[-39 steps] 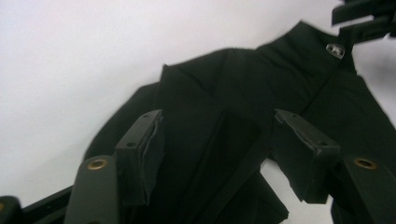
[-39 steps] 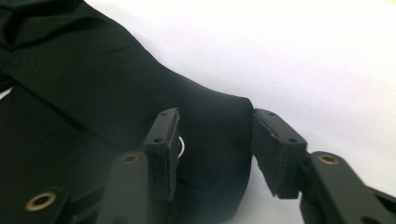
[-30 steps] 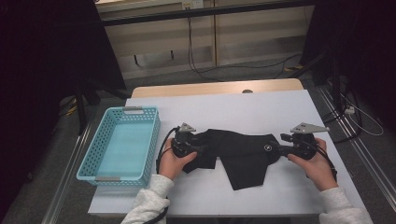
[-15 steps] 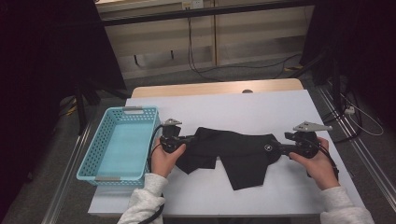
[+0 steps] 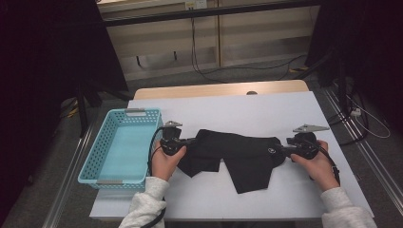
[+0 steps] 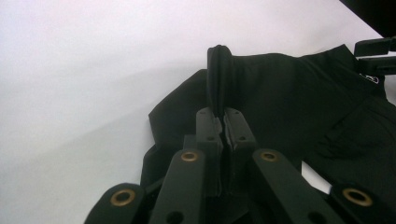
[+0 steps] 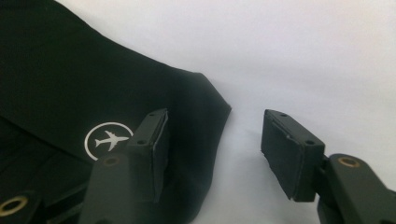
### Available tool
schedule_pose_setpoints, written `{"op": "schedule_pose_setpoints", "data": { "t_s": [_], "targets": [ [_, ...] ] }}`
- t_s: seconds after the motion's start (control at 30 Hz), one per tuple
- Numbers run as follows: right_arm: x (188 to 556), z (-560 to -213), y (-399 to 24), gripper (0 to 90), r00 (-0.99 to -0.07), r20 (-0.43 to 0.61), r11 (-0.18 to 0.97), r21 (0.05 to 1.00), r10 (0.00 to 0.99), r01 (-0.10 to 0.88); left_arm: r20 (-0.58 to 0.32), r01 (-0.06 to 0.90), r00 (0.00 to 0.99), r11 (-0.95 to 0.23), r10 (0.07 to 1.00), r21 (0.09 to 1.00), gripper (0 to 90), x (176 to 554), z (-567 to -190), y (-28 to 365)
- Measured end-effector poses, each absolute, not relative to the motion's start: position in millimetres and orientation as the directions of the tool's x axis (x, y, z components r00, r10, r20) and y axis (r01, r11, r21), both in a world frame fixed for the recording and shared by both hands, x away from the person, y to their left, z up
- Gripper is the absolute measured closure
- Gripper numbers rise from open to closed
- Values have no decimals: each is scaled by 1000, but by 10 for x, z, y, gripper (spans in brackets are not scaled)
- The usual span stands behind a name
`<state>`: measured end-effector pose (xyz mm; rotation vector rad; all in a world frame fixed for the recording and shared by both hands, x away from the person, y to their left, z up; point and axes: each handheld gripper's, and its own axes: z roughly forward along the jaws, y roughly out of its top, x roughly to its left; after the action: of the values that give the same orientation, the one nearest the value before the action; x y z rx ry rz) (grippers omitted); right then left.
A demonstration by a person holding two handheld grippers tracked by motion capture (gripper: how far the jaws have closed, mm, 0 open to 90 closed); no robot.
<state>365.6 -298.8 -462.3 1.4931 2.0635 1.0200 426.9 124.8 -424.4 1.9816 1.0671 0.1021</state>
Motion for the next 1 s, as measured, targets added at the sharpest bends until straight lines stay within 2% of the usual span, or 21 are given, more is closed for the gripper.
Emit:
{"op": "schedule_pose_setpoints", "data": {
  "t_s": [0.2,0.5,0.67,0.8,0.93,1.0],
  "targets": [
    [3656,-4666,-2933,421,-357,62,194,744,932,639,-315,653,627,-261,713,711,867,4266,-4239,1265],
    [3619,-4653,-2859,516,-342,37,208,730,939,651,-317,654,630,-266,709,708,867,4255,-4225,1264],
    [3597,-4672,-2850,530,-322,46,183,742,946,645,-317,654,633,-268,707,708,867,4255,-4230,1246],
    [3572,-4675,-2805,664,-315,59,168,747,947,643,-316,654,634,-271,706,707,867,4253,-4224,1239],
    [3556,-4685,-2798,706,-297,92,129,751,950,647,-313,652,637,-276,705,706,867,4236,-4216,1227],
    [3549,-4685,-2782,755,-290,93,124,752,952,647,-313,652,639,-277,703,706,867,4235,-4214,1227]
  ]
}}
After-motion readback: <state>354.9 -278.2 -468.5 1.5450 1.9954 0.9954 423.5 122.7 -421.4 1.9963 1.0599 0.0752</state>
